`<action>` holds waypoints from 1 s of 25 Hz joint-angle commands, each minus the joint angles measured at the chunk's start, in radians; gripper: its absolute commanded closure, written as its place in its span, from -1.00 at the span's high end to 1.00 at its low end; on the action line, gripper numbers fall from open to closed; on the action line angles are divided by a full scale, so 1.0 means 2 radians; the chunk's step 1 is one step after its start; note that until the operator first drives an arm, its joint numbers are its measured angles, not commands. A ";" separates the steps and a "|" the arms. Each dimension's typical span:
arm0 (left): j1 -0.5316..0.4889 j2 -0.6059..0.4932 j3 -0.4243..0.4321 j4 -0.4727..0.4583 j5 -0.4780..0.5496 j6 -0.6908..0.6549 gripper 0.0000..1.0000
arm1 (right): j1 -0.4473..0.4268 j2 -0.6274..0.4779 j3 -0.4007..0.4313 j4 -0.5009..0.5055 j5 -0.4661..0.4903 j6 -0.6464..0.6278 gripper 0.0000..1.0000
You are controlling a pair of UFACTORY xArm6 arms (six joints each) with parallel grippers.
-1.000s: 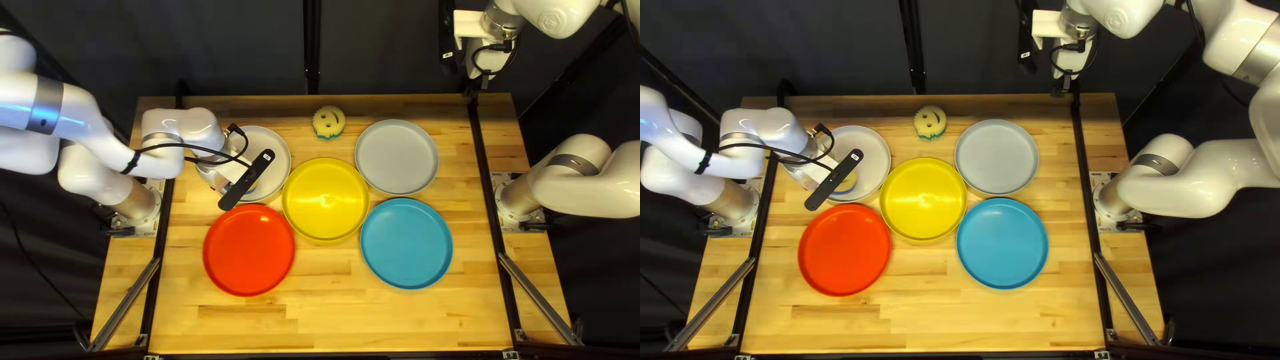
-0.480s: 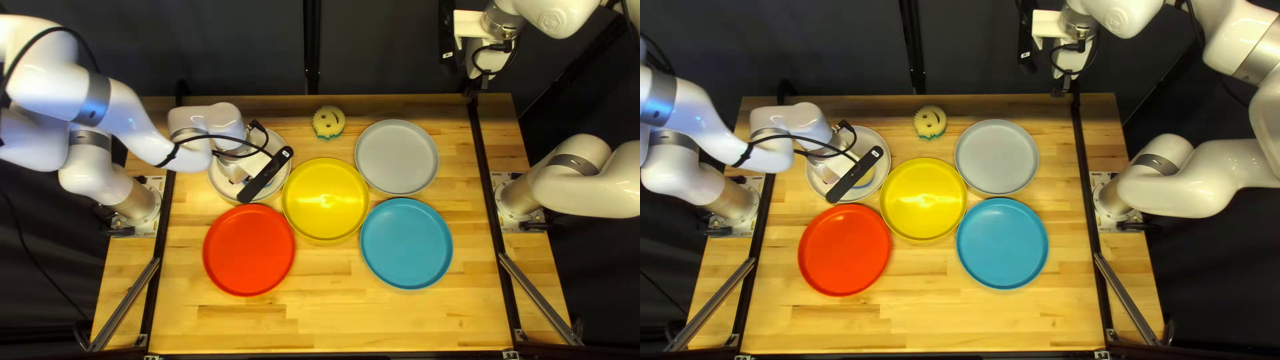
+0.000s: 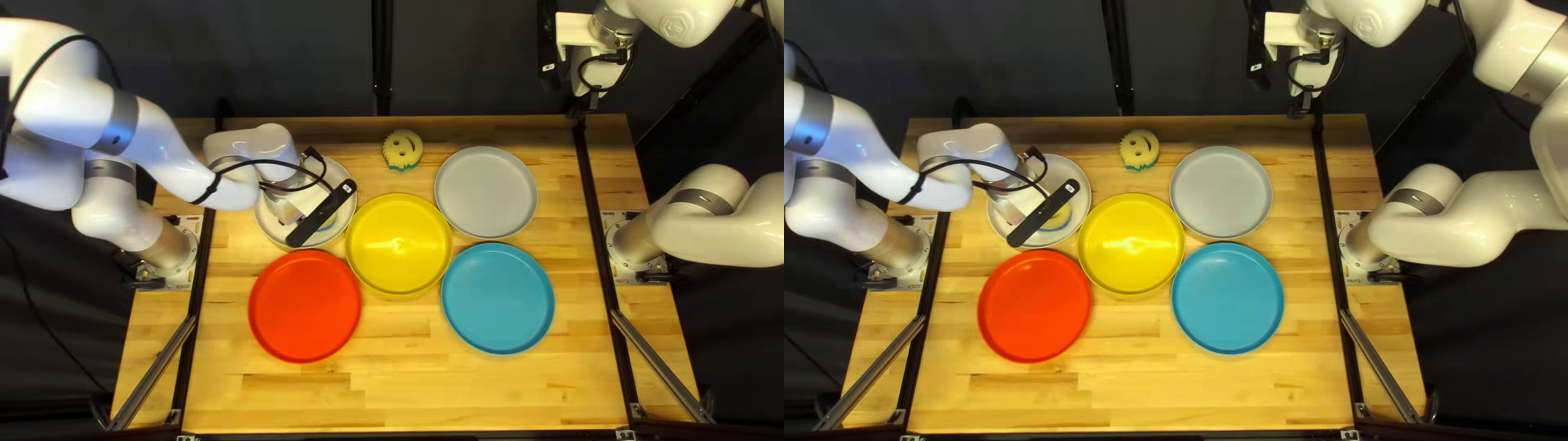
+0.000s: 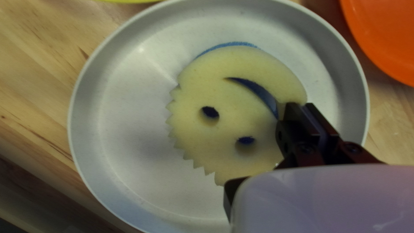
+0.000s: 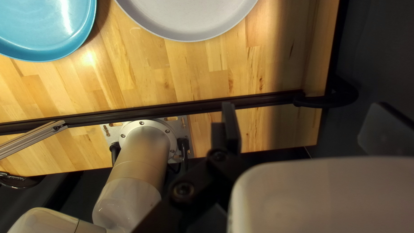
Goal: Pick up sponge and scrub the plate
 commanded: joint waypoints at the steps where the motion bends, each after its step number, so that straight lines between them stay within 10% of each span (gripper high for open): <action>1: 0.007 -0.030 0.022 -0.001 0.013 -0.004 -1.00 | 0.000 0.000 0.000 0.000 0.000 0.000 1.00; 25: 0.020 0.086 -0.067 -0.016 -0.030 0.038 -1.00 | 0.000 0.000 0.000 0.000 0.000 0.000 1.00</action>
